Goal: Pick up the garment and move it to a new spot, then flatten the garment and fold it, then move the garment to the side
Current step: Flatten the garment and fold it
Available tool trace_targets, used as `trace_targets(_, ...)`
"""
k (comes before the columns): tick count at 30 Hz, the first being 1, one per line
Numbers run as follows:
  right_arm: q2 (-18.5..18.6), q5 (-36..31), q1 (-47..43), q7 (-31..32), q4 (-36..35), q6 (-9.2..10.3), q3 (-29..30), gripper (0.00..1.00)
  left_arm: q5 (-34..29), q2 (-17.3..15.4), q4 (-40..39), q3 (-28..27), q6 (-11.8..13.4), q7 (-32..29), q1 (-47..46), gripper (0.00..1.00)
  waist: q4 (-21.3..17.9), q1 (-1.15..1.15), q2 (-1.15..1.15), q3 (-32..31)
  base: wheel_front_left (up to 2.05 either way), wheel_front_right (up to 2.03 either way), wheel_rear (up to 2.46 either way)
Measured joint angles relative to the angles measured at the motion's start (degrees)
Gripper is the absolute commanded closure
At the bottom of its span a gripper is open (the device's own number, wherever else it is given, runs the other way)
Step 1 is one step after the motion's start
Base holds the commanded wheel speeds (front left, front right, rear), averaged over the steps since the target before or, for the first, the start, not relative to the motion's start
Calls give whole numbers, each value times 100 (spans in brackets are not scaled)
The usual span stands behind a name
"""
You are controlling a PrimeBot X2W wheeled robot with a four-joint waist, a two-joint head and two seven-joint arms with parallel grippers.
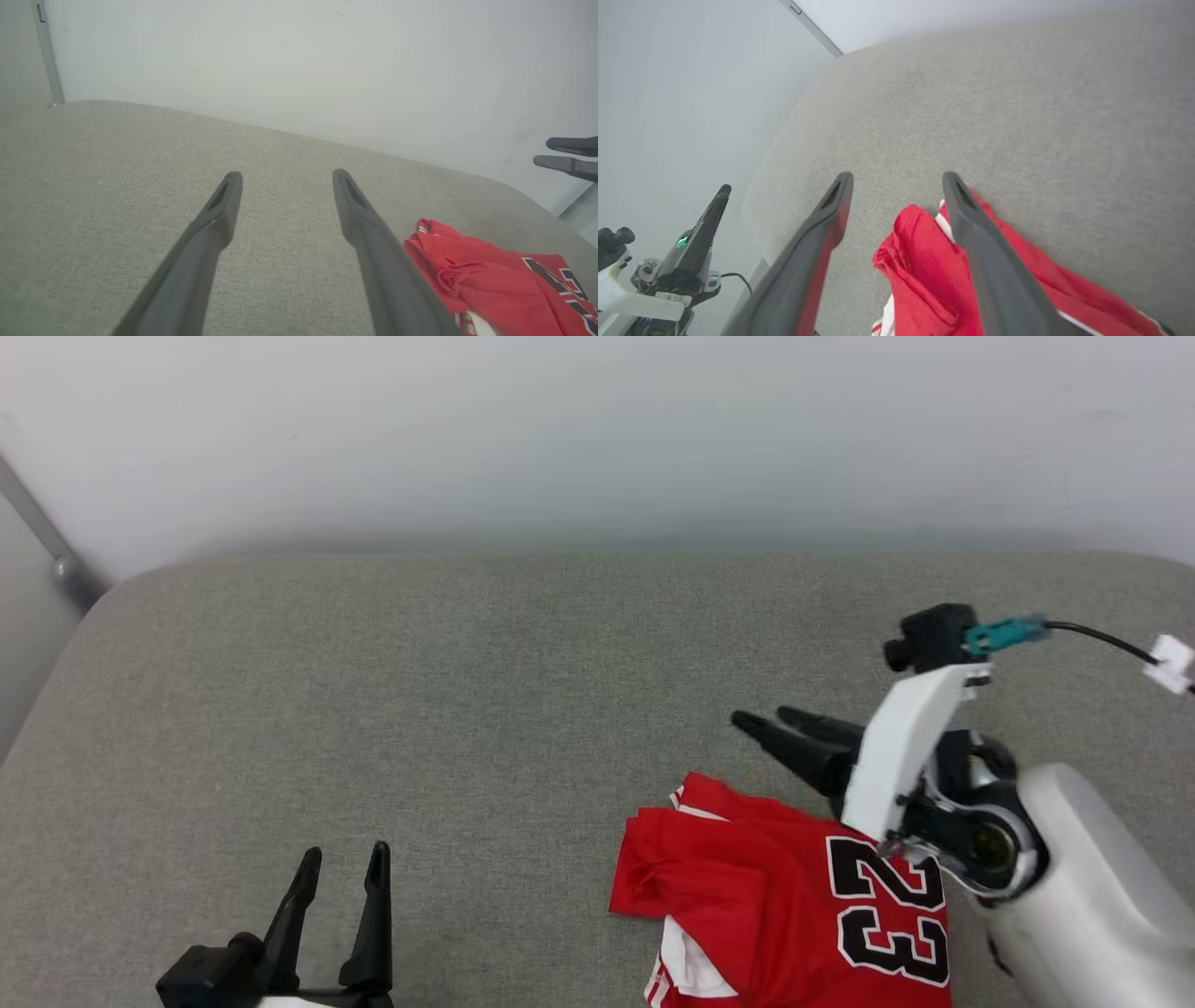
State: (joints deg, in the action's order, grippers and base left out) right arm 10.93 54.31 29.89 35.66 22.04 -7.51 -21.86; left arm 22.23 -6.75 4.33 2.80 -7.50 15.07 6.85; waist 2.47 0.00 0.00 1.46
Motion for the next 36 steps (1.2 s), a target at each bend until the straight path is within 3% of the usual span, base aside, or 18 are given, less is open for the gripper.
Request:
trace_targets(1, 593, -282, -387, -1020, -723, 1, -15, 0, 11, 3, -32, -60, 0, 0, 44, 0, -38, 0, 0, -29, 0, 0, 0)
trace_targets(2, 805, -386, -536, -1323, -914, 0, -49, 0, 11, 12, -42, -67, 0, 0, 67, 0, -48, 0, 0, -36, 0, 0, 0)
trace_targets(7, 1371, -431, -1528, -3097, -1545, 1, 75, 0, 12, 48, -119, -96, 0, 0, 103, 0, -109, 0, 0, -49, 0, 0, 0)
trace_targets(12, 1637, -938, -2341, -4855, -1536, 1, 116, 0, 93, 82, -203, -121, 0, 0, 140, 0, -201, 0, 0, -69, 0, 0, 0)
trace_targets(15, 1490, -1446, -2737, -5049, -1492, 1, 499, 0, 121, 94, -300, -191, 0, 0, 166, 0, -231, 0, 0, -96, 0, 0, 0)
trace_targets(18, 921, -2236, -3136, -5072, -2080, 1, 1406, 0, 160, 124, -377, -257, 0, 0, 213, 0, -236, 0, 0, -113, 0, 0, 0)
trace_targets(26, -292, -3883, -4330, -5074, -3229, 1, 2611, 0, -11, 145, -559, -209, 1, 0, 360, 0, -167, 0, 0, -183, 0, 0, 0)
trace_targets(36, -667, -4448, -4840, -5074, -3472, 1, 2881, 0, -504, 152, -759, -113, 0, 0, 544, 0, -145, 0, 0, -228, 0, 0, 0)
